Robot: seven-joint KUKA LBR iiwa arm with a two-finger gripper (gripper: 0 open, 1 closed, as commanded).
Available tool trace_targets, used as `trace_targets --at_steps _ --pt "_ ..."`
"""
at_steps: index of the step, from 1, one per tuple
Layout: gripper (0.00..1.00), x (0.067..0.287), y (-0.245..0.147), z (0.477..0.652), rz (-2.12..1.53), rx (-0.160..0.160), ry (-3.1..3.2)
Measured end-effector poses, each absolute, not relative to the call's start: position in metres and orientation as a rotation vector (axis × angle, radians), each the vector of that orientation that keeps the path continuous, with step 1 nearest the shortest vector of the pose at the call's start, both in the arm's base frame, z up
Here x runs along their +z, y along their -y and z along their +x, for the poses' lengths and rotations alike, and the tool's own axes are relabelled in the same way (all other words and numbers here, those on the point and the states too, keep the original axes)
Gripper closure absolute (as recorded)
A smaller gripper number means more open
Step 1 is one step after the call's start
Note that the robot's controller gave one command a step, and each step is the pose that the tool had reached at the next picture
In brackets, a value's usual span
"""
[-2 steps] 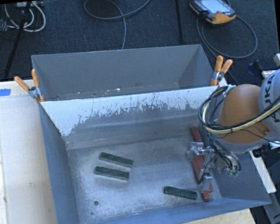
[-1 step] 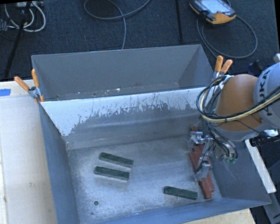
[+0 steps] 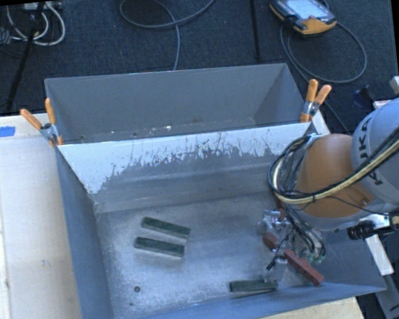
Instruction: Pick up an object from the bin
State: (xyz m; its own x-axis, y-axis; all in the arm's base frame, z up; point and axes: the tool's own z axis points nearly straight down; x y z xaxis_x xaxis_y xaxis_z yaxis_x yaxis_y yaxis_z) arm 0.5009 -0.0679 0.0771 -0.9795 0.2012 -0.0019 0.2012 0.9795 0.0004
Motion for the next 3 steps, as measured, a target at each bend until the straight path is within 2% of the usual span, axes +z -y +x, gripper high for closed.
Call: trace_targets --at_steps 1,2,3 --pt "0.00 0.074 0.054 0.476 0.291 0.004 -3.126" --pt "0.00 0.094 0.117 0.522 0.307 0.002 -3.128" --pt "0.00 0.098 0.151 0.541 0.315 -0.003 -3.123"
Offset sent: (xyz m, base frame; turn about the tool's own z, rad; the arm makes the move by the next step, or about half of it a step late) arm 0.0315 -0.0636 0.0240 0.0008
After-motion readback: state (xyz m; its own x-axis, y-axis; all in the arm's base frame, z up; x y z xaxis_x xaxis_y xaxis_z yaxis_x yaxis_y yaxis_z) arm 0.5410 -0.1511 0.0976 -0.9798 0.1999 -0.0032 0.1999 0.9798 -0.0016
